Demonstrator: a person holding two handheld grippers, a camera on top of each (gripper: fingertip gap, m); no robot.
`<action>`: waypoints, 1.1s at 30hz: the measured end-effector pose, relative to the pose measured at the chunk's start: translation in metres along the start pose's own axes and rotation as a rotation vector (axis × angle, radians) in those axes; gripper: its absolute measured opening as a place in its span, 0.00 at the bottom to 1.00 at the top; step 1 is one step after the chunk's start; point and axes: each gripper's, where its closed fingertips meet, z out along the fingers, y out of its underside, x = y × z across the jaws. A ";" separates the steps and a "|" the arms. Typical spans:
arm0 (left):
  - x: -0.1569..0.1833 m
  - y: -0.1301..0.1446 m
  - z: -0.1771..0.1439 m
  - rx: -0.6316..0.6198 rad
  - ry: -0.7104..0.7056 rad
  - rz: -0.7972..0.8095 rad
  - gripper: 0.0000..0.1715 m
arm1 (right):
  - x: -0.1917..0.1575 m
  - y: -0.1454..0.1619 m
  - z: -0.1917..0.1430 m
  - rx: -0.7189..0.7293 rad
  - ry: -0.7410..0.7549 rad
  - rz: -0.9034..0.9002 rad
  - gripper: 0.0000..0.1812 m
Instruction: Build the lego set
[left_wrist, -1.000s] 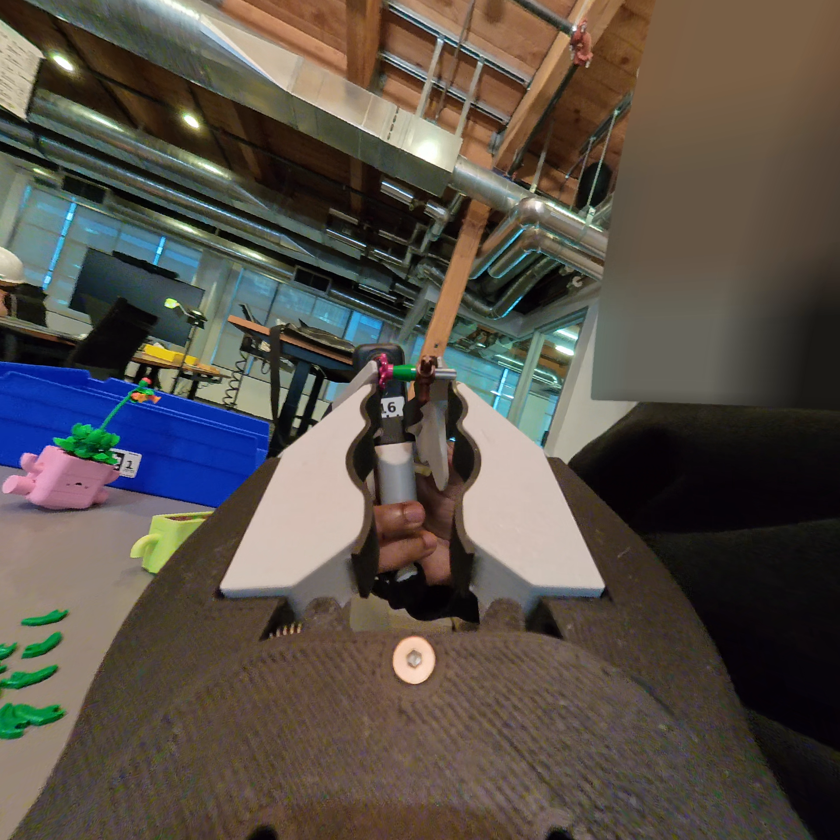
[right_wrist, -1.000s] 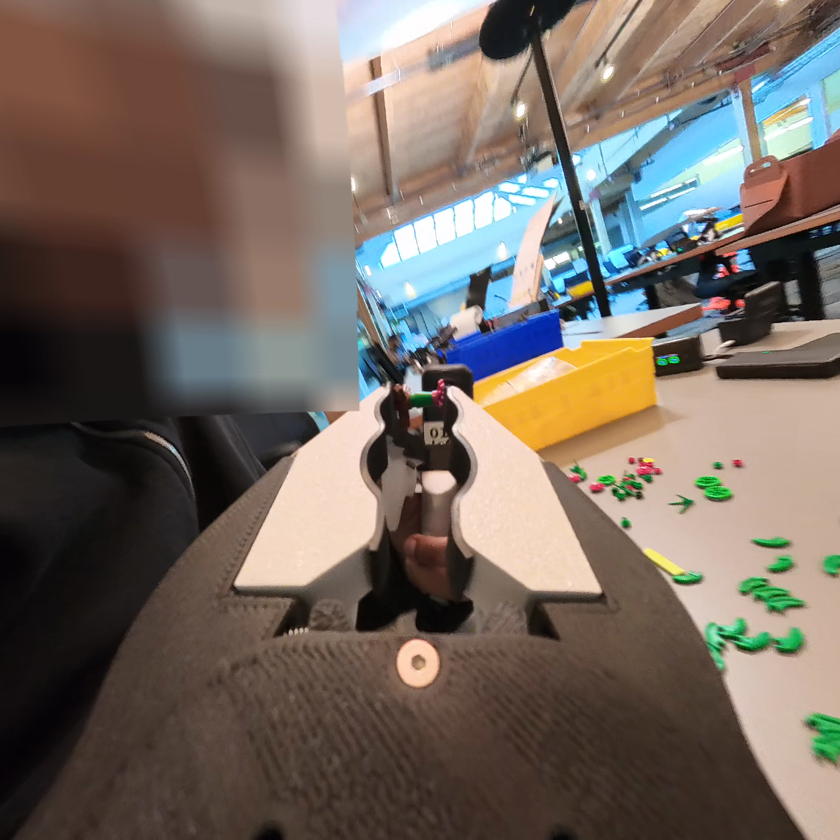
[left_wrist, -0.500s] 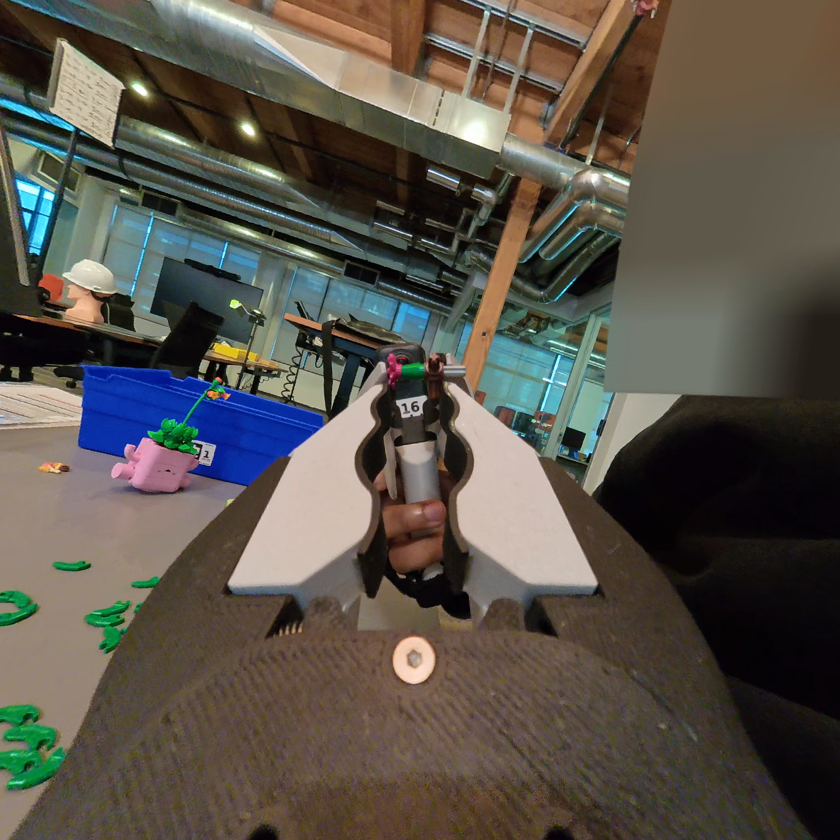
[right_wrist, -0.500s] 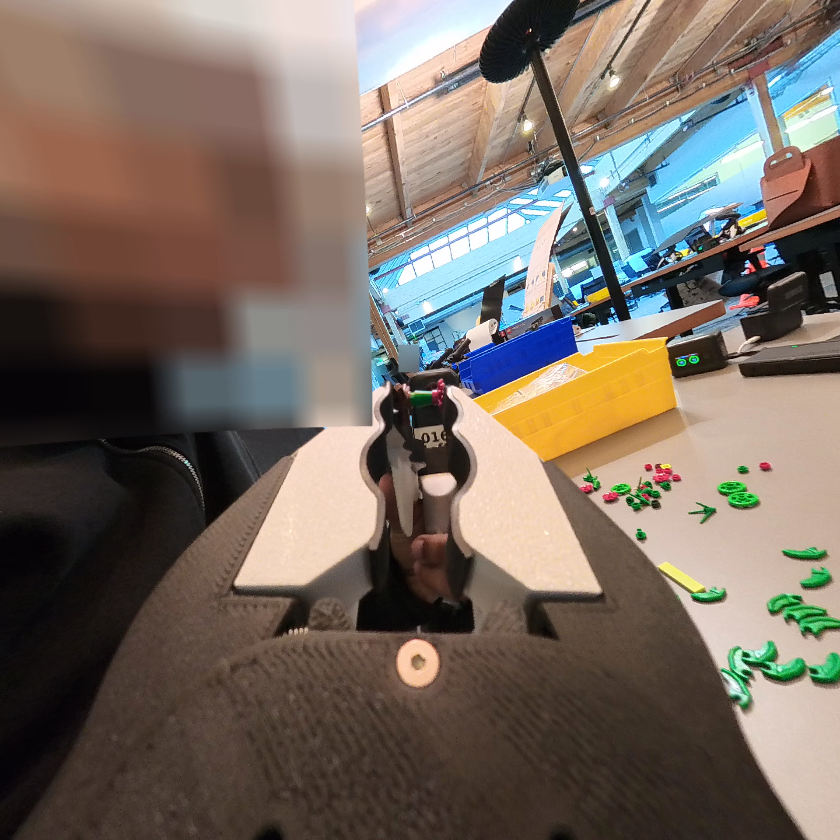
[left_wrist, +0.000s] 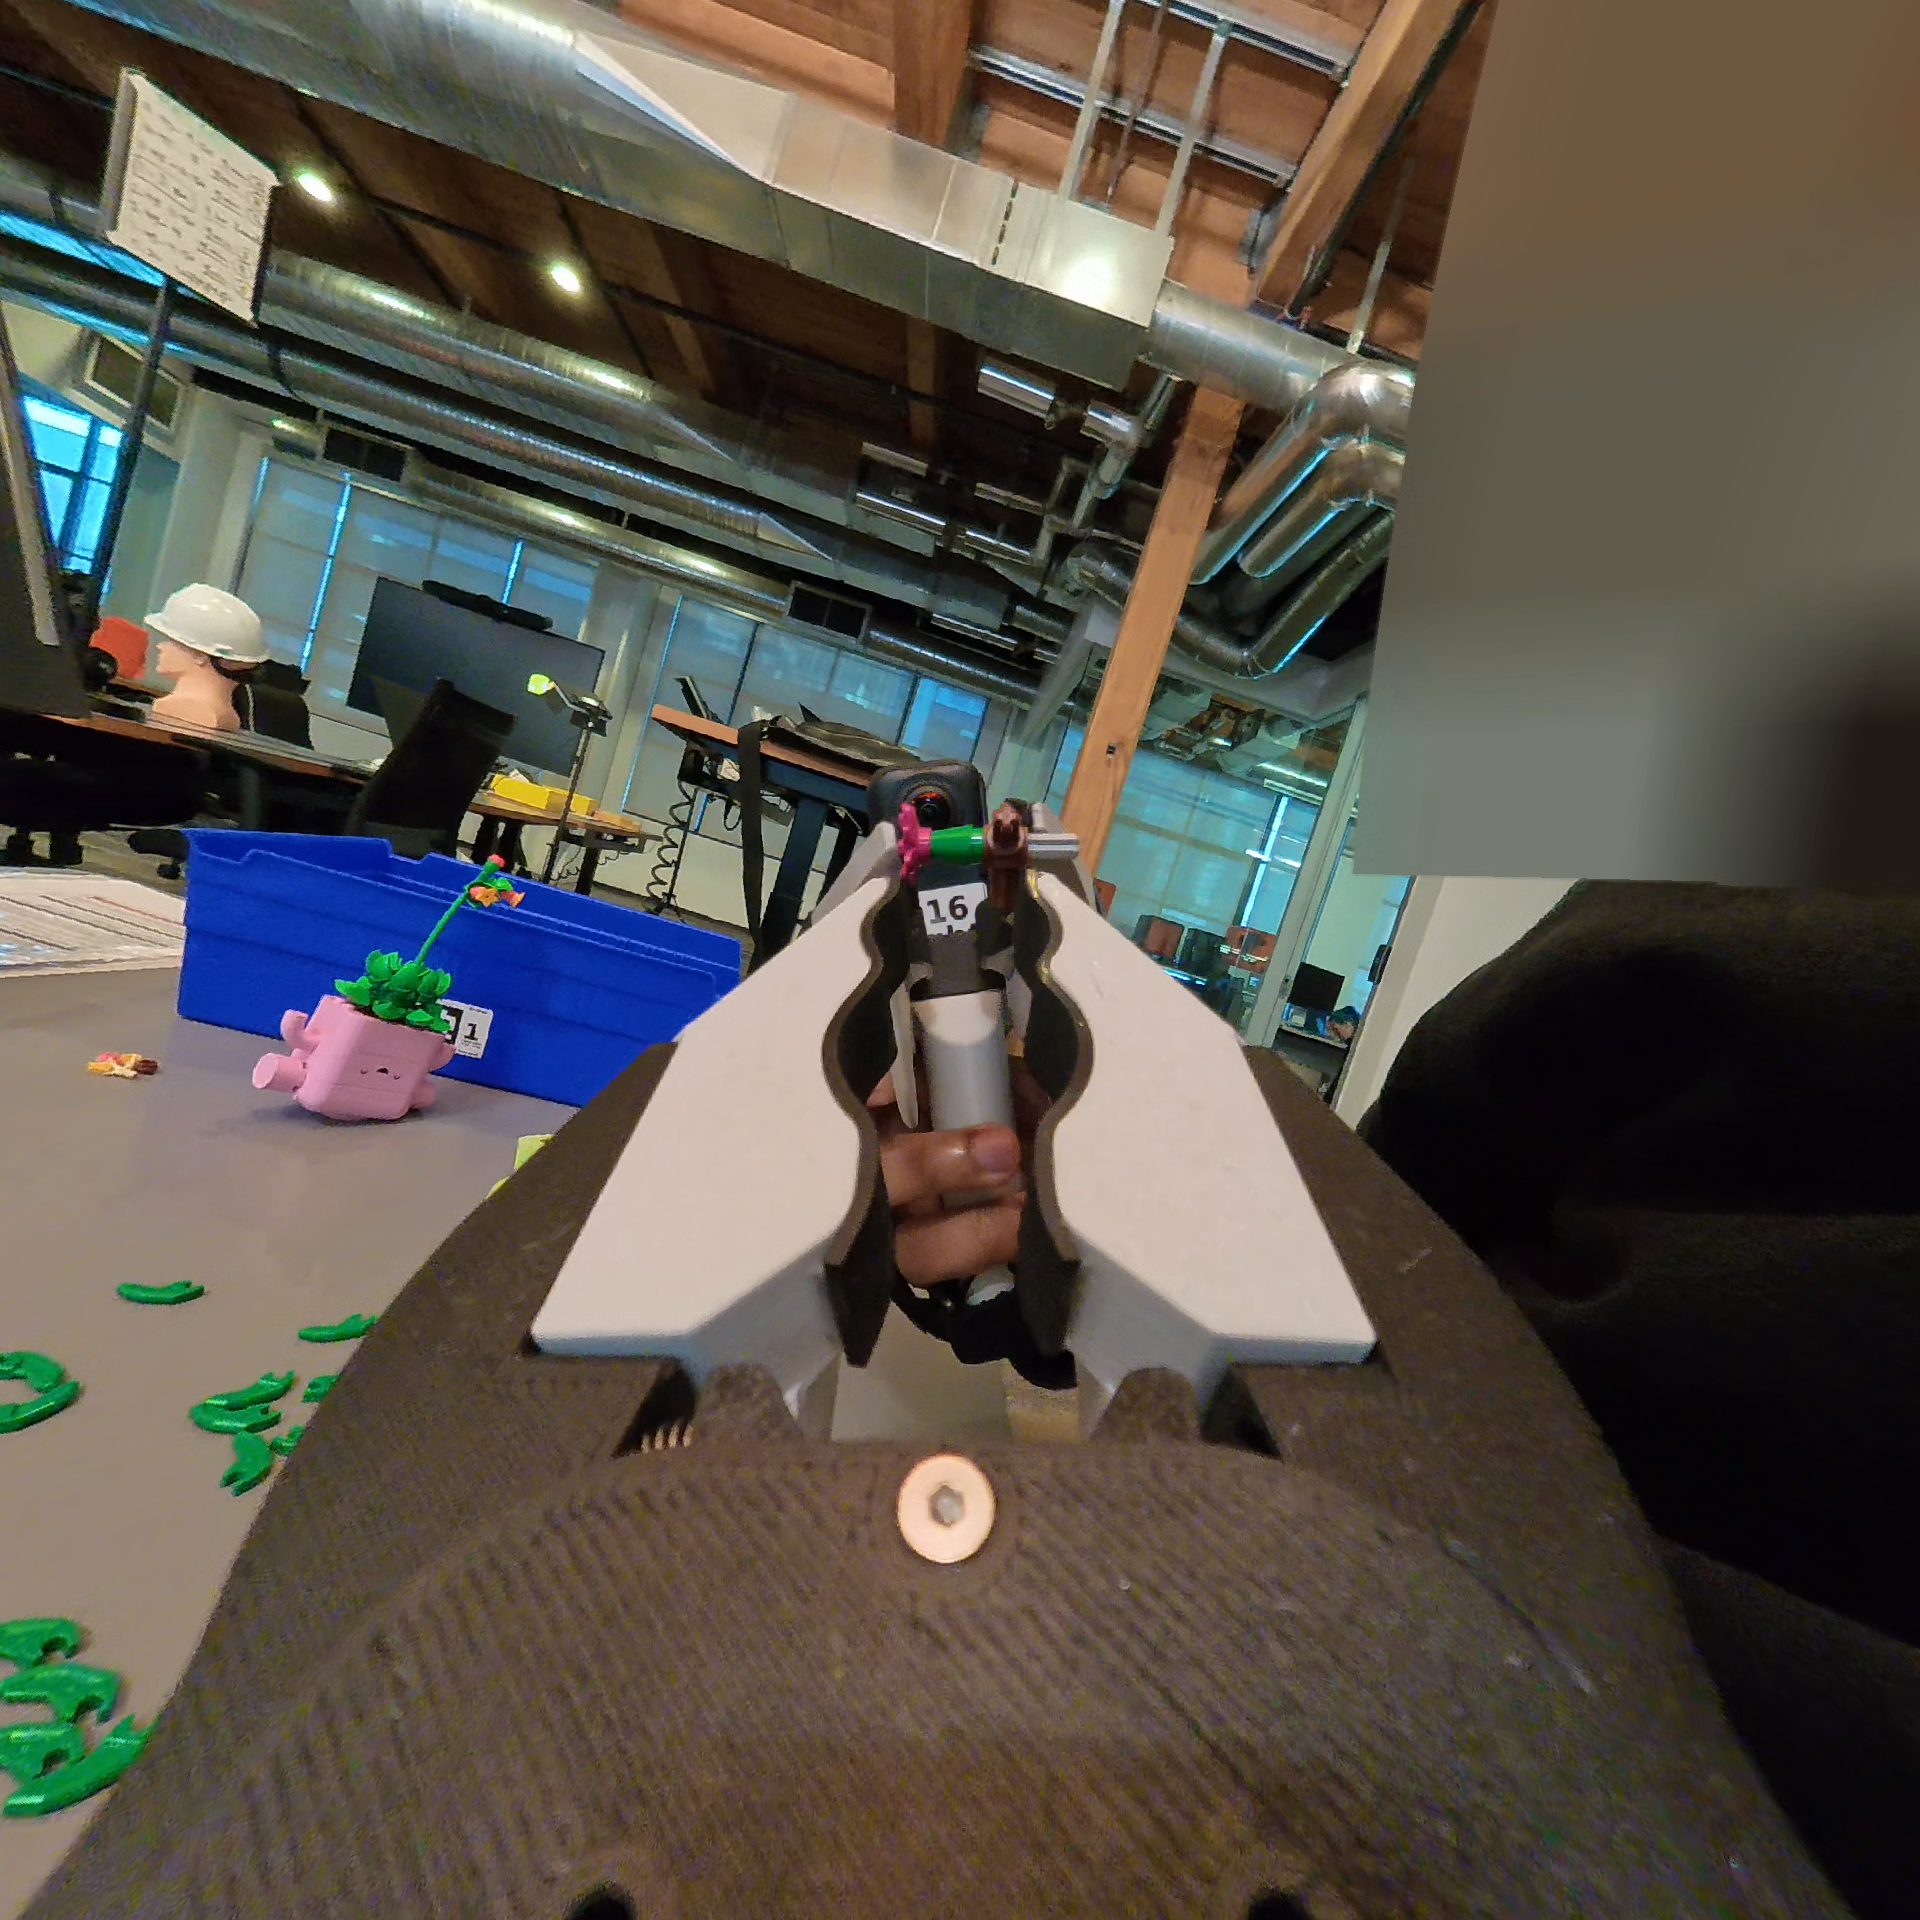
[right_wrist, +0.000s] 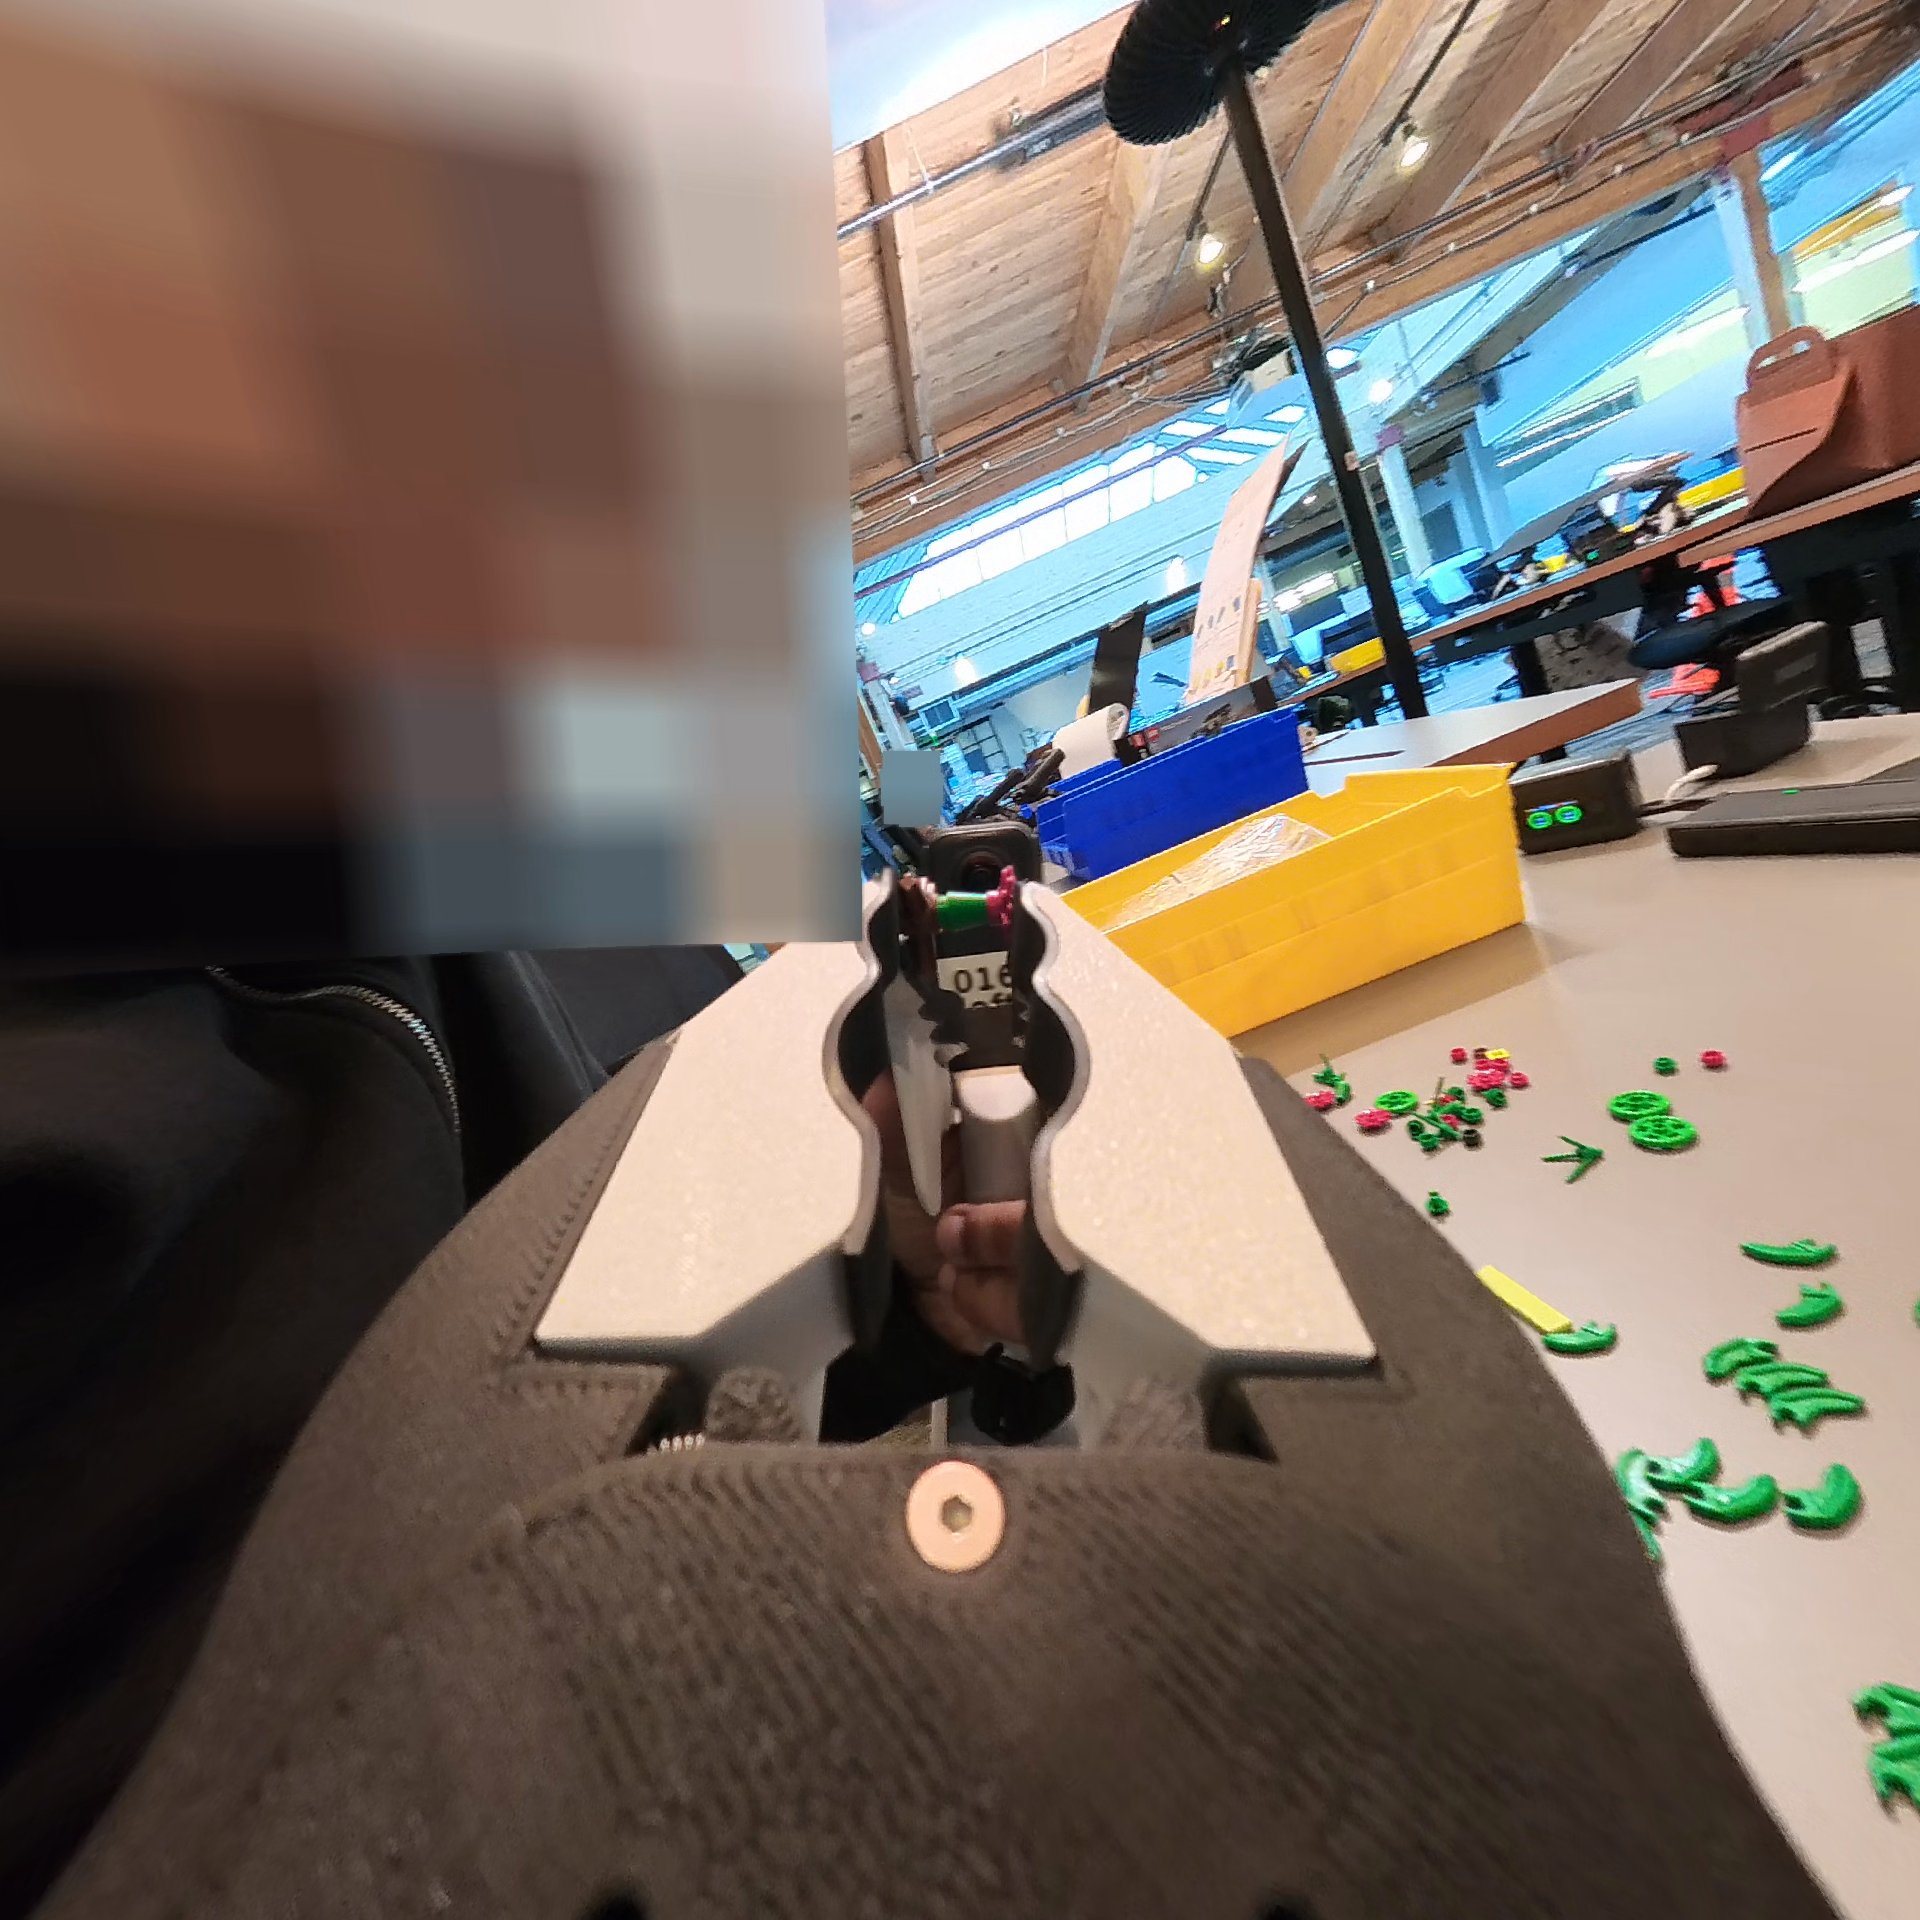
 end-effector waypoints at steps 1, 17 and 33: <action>0.000 0.000 -0.001 0.000 0.002 0.000 0.10 | 0.000 0.000 0.000 -0.005 0.002 0.003 0.10; -0.017 0.001 -0.008 0.060 0.117 -0.509 0.15 | 0.014 -0.002 -0.014 -0.224 0.305 -0.533 0.11; -0.010 0.026 0.001 -0.081 0.148 -0.574 0.10 | 0.015 0.023 -0.020 -0.687 0.489 -1.227 0.13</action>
